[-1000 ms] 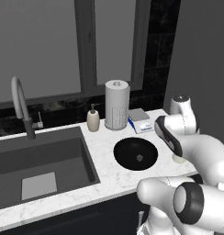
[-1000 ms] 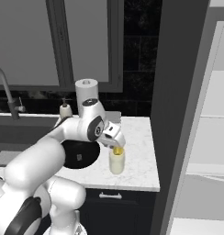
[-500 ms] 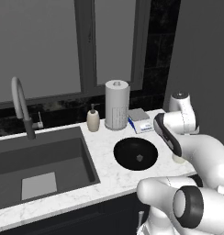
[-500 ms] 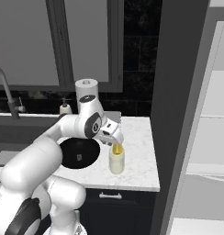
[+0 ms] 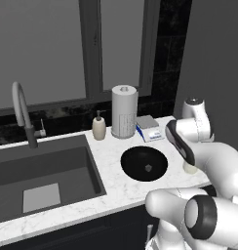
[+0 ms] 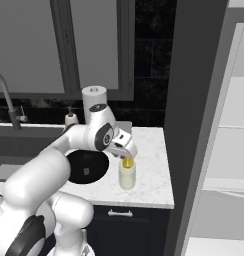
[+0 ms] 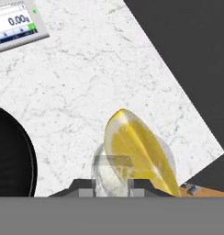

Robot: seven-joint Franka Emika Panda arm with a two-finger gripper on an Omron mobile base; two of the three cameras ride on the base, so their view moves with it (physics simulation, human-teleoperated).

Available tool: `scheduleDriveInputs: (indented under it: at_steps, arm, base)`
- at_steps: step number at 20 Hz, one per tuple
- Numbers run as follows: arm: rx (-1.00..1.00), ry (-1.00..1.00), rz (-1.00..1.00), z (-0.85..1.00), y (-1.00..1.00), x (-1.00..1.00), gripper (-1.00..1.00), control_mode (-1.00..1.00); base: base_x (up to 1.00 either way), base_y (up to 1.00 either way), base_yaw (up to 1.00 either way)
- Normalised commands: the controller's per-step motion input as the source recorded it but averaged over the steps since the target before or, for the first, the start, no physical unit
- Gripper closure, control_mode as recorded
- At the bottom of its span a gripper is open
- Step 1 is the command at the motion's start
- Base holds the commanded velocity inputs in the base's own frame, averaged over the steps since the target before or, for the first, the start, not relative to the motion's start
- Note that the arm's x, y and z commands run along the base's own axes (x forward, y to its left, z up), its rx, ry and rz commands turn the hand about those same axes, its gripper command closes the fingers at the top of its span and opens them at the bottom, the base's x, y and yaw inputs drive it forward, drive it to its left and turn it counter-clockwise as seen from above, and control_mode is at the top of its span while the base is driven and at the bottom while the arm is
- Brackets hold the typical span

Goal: Grab a lemon wedge from the fridge and one ice cube from the ice bowl, and put them in the glass of lemonade.

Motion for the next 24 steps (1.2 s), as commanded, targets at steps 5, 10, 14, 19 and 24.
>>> scheduleDriveInputs:
  at_steps: [5, 10, 14, 19, 24]
  arm:
    - [0.00, 0.00, 0.00, -0.19, -0.01, 0.06, 1.00, -1.00]
    - [0.00, 0.00, 0.00, -0.22, -0.04, 0.01, 1.00, -1.00]
    - [0.00, -0.03, 0.00, -0.03, -0.12, 0.00, 1.00, -1.00]
    - [0.00, -0.05, 0.00, 0.00, 0.00, -0.02, 1.00, -1.00]
    - [0.00, -0.10, 0.00, 0.01, 0.00, -0.10, 1.00, -1.00]
  base:
    - [0.00, 0.00, 0.00]
    - [0.00, 0.00, 0.00]
    - [0.00, 0.00, 0.00]
    - [0.00, 0.00, 0.00]
    - [0.00, 0.00, 0.00]
